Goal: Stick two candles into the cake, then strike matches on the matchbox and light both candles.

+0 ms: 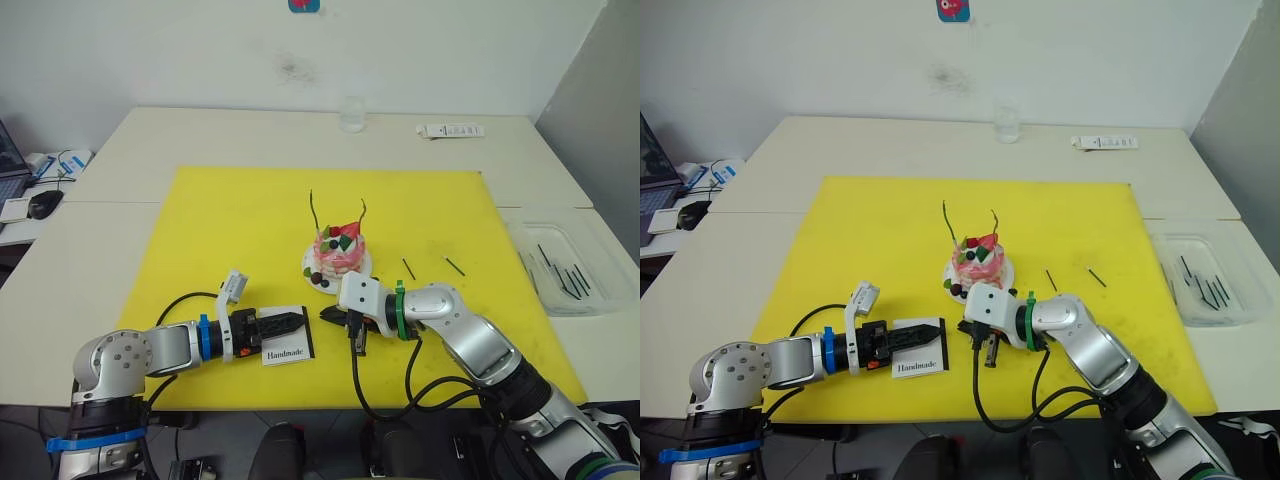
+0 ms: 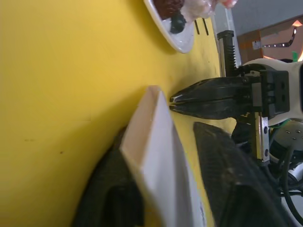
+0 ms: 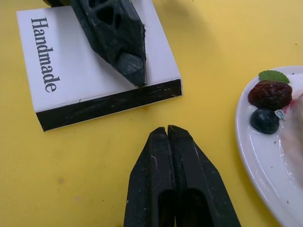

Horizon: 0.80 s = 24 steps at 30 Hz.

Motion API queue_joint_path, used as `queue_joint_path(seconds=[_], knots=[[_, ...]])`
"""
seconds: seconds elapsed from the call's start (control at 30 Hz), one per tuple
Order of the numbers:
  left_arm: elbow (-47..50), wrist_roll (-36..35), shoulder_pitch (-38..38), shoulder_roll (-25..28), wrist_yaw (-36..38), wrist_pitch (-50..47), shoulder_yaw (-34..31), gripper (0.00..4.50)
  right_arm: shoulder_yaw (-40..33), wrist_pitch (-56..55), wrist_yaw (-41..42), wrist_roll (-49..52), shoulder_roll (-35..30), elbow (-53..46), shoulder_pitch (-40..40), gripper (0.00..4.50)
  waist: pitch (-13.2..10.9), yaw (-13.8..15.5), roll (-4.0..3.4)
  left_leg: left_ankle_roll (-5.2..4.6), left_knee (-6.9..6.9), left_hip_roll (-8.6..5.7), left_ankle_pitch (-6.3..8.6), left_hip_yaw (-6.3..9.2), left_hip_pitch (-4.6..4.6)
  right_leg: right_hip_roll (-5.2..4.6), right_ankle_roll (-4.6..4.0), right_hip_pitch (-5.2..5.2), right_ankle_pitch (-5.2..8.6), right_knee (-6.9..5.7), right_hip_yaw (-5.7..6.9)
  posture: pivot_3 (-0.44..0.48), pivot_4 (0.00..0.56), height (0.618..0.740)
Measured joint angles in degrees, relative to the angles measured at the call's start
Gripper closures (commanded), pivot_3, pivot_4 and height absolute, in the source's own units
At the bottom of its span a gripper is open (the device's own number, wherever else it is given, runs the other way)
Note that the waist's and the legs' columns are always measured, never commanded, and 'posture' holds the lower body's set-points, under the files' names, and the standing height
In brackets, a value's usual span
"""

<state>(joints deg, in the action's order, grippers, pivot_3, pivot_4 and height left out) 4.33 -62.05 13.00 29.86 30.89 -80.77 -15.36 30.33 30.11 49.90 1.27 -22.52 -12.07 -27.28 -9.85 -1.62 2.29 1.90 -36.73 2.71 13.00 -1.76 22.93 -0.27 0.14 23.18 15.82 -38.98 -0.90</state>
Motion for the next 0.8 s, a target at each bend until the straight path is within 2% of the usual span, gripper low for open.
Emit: queue_joint_path(seconds=[0.1,0.13,0.47,0.6,0.8], knots=[[0.19,0.18,0.01,0.0,0.07,0.09,0.41,4.41,0.0,0.0,0.0,0.0,0.01,0.0,0.07,4.5,0.0,0.0,0.0,0.0,0.03,0.0,0.0,0.0,-0.01,0.0,-0.01,0.0,0.01,0.01,0.0,0.0,0.15,0.74],[0.4,0.17,0.0,0.0,0.14,0.12,0.45,4.46,0.0,0.0,0.0,0.0,0.01,0.0,0.07,4.5,0.0,0.0,0.0,0.0,0.04,0.0,0.0,0.01,-0.01,0.0,-0.01,0.0,0.01,0.01,0.01,0.0,0.15,0.74],[0.84,0.25,-0.62,0.06,1.3,1.19,0.64,4.46,-0.83,-0.72,-1.09,0.19,0.49,0.0,1.22,4.5,-0.01,0.01,-0.01,0.0,0.05,0.0,0.0,0.01,0.0,0.0,-0.03,0.0,0.02,0.02,0.01,0.0,0.15,0.74],[2.33,0.11,-1.07,1.23,3.55,1.28,1.35,4.46,-4.38,-0.72,-2.53,1.8,0.9,-2.24,2.31,4.5,-0.04,0.01,-0.01,0.01,0.05,0.0,0.0,0.01,0.04,0.0,-0.04,0.03,0.03,0.04,0.02,0.0,0.15,0.74],[4.67,-1.8,-0.72,4.58,9.64,0.75,2.64,4.46,-12.33,0.22,-2.76,5.78,-2.89,-11.41,7.31,4.5,-0.1,0.08,0.03,0.03,0.25,-0.02,0.02,-0.02,0.13,-0.03,0.0,0.12,0.14,0.14,0.02,0.0,0.15,0.74]])
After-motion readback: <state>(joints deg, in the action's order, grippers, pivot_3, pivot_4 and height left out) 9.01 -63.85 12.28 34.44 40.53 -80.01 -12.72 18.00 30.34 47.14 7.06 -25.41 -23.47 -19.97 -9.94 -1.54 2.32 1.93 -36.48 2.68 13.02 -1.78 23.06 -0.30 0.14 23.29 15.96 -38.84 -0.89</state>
